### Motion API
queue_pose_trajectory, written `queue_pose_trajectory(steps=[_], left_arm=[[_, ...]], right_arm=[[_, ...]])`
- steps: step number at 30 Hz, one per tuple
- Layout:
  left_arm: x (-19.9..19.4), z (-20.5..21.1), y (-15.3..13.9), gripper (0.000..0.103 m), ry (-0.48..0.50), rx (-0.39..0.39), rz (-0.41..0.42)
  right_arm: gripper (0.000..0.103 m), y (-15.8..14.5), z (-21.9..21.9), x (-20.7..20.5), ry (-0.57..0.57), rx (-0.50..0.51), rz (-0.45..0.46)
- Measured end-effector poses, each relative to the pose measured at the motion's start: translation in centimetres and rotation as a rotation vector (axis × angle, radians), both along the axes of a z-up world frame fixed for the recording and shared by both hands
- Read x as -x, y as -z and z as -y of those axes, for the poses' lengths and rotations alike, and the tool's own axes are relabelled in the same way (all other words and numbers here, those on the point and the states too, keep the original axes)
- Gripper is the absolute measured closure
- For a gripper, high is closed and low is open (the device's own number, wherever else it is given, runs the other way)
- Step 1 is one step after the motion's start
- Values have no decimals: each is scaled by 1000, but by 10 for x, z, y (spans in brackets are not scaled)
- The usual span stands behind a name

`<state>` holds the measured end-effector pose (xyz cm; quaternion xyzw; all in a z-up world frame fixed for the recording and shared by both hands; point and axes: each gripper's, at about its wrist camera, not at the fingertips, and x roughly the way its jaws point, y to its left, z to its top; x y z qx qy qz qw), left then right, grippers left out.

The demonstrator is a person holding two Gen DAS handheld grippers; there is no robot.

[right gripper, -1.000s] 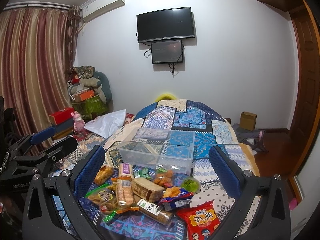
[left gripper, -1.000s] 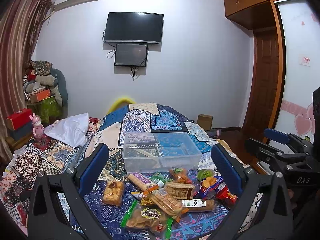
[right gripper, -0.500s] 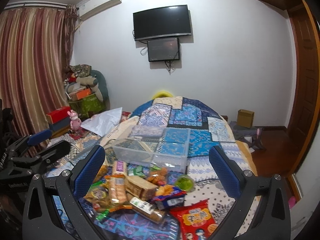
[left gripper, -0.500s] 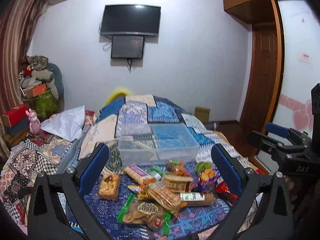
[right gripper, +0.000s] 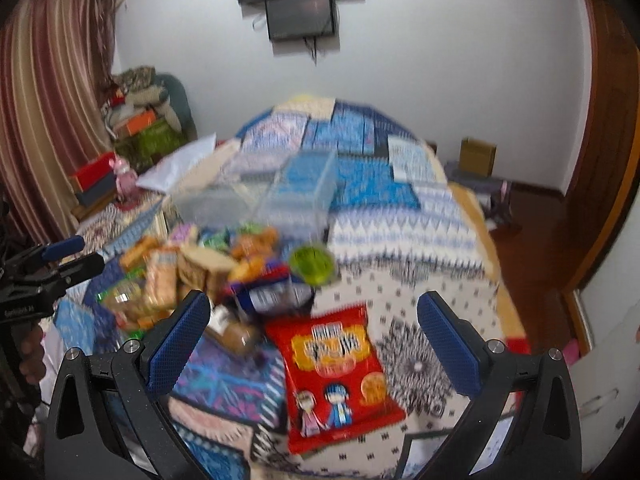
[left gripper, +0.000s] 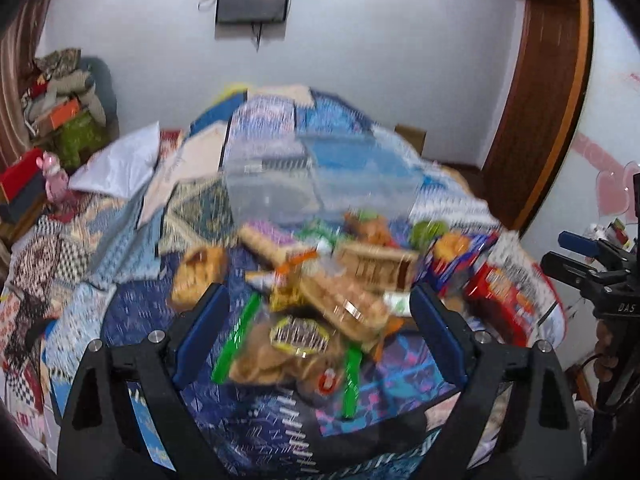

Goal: Organize snacks
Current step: 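Grasp the red chip bag with the right gripper while the left grasps the cookie bag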

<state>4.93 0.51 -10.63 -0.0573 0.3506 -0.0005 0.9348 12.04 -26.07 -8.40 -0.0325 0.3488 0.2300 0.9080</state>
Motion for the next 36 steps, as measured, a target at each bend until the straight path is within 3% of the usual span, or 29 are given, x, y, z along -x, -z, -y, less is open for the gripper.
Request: queue_pose_trajectory(steps=[9, 16, 19, 22, 24, 25, 30, 36], left_arm=[[-12, -11, 44, 10, -44, 49, -156], [-19, -5, 63, 6, -31, -5, -208], [-25, -9, 76, 6, -18, 31, -258], [-25, -15, 82, 6, -40, 57, -254], [-23, -19, 80, 23, -56, 68, -231], [-22, -21, 79, 24, -56, 73, -225], [-19, -24, 72, 34, -64, 85, -199], [-14, -31, 50, 36, -83, 76, -137]], right_arm=[[0, 42, 2, -17, -25, 14, -151], [1, 66, -2, -26, -29, 16, -229], [7, 75, -4, -29, -29, 33, -259], [21, 81, -3, -30, -19, 51, -274], [27, 81, 0, -30, -15, 44, -276], [30, 80, 2, -29, -13, 36, -274], [33, 73, 8, -24, 7, 17, -257], [33, 52, 11, -23, 38, 15, -190]])
